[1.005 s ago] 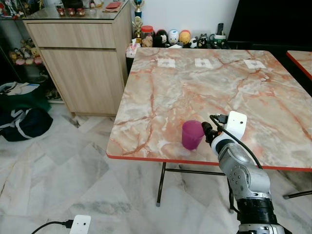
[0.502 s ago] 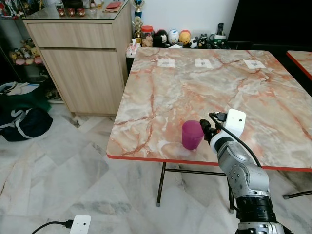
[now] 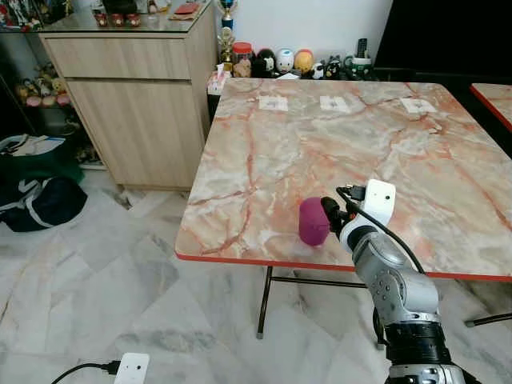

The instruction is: Setting the table

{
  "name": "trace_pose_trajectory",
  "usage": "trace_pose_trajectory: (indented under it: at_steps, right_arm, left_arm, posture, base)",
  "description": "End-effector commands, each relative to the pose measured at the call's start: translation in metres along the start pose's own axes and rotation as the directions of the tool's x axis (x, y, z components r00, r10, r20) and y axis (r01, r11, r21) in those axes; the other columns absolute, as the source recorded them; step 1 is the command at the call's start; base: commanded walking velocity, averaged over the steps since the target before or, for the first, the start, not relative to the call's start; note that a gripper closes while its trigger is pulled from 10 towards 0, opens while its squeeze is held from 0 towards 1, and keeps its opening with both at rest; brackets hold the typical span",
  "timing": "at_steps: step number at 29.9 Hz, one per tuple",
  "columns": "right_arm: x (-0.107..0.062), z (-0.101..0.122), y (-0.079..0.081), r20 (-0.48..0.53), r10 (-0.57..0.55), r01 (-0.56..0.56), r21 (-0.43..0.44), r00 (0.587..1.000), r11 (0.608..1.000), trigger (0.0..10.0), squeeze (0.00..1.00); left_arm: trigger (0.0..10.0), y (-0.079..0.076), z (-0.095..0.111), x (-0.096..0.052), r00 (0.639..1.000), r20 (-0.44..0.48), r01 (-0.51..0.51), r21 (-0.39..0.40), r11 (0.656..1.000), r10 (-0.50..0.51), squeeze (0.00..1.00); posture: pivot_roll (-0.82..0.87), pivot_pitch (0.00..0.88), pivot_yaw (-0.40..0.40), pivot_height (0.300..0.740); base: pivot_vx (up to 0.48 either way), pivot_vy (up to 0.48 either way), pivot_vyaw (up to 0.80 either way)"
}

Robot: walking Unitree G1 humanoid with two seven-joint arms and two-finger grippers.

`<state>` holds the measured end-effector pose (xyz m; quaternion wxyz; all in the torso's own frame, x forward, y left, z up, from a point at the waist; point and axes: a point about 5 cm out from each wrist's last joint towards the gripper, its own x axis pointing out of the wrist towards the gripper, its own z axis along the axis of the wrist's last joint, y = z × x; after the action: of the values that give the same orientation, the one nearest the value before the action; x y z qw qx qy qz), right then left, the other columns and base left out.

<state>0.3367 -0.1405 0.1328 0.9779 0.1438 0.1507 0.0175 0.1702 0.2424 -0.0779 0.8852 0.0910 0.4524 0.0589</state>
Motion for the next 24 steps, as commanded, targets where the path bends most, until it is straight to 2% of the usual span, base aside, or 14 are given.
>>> trace_pose_trajectory:
  at_steps: [1, 2, 3, 4, 15, 16, 17, 19, 24]
  right_arm:
    - [0.0013, -0.0043, 0.0028, -0.029, 0.01, -0.01, -0.007, 1.0, 1.0, 0.0, 0.0]
    - [0.0012, -0.0047, 0.003, -0.031, 0.012, -0.012, -0.007, 0.999, 1.0, 0.0, 0.0]
    - [0.0012, -0.006, 0.003, -0.038, 0.01, -0.01, -0.01, 0.999, 1.0, 7.0, 0.0]
    - [0.0014, -0.0067, 0.0028, -0.041, 0.006, -0.006, -0.01, 0.999, 1.0, 10.0, 0.0]
    - [0.0016, -0.0081, -0.0003, -0.046, -0.011, 0.011, -0.006, 0.999, 1.0, 10.0, 0.0]
    - [0.0016, -0.0078, -0.0005, -0.044, -0.011, 0.011, -0.004, 0.999, 1.0, 6.8, 0.0]
    - [0.0015, -0.0076, -0.0007, -0.042, -0.012, 0.012, -0.003, 0.999, 1.0, 6.8, 0.0]
    - [0.0015, -0.0074, 0.0, -0.041, -0.009, 0.008, -0.001, 0.999, 1.0, 0.0, 0.0]
    - [0.0019, -0.0081, 0.0006, -0.042, -0.007, 0.007, 0.0, 0.999, 1.0, 0.0, 0.0]
  left_arm:
    - [10.0, 0.0012, -0.0051, -0.0008, 1.0, -0.023, -0.006, 0.005, 1.0, 0.006, 0.0]
    - [10.0, 0.0012, -0.0051, -0.0008, 1.0, -0.024, -0.005, 0.005, 1.0, 0.005, 0.0]
    - [10.0, 0.0012, -0.0052, -0.0009, 1.0, -0.023, -0.006, 0.005, 1.0, 0.006, 0.0]
    - [10.0, 0.0014, -0.0052, -0.0009, 1.0, -0.023, -0.006, 0.005, 1.0, 0.007, 0.0]
    - [10.0, 0.0014, -0.0052, -0.0009, 1.0, -0.024, -0.007, 0.007, 1.0, 0.007, 0.0]
    - [10.0, 0.0013, -0.0052, -0.0009, 1.0, -0.024, -0.007, 0.007, 1.0, 0.007, 0.0]
    - [10.0, 0.0012, -0.0052, -0.0009, 1.0, -0.024, -0.007, 0.007, 1.0, 0.007, 0.0]
    - [10.0, 0.0011, -0.0053, -0.0009, 1.0, -0.024, -0.006, 0.007, 1.0, 0.007, 0.0]
    - [10.0, 0.001, -0.0055, -0.0008, 1.0, -0.027, -0.006, 0.012, 1.0, 0.007, 0.0]
  posture:
    - [0.04, 0.015, -0.012, 0.74]
    - [0.04, 0.015, -0.012, 0.74]
    - [0.04, 0.014, -0.011, 0.74]
    - [0.04, 0.015, -0.011, 0.74]
    - [0.04, 0.013, -0.011, 0.74]
    - [0.04, 0.014, -0.011, 0.74]
    - [0.04, 0.014, -0.011, 0.74]
    - [0.04, 0.013, -0.011, 0.74]
    - [0.04, 0.014, -0.012, 0.74]
  base:
    - [0.0, 0.0, 0.0]
    - [0.0, 0.0, 0.0]
    - [0.0, 0.0, 0.0]
    - [0.0, 0.0, 0.0]
    - [0.0, 0.0, 0.0]
    - [0.0, 0.0, 0.0]
    - [0.0, 0.0, 0.0]
    - [0.0, 0.0, 0.0]
    - [0.0, 0.0, 0.0]
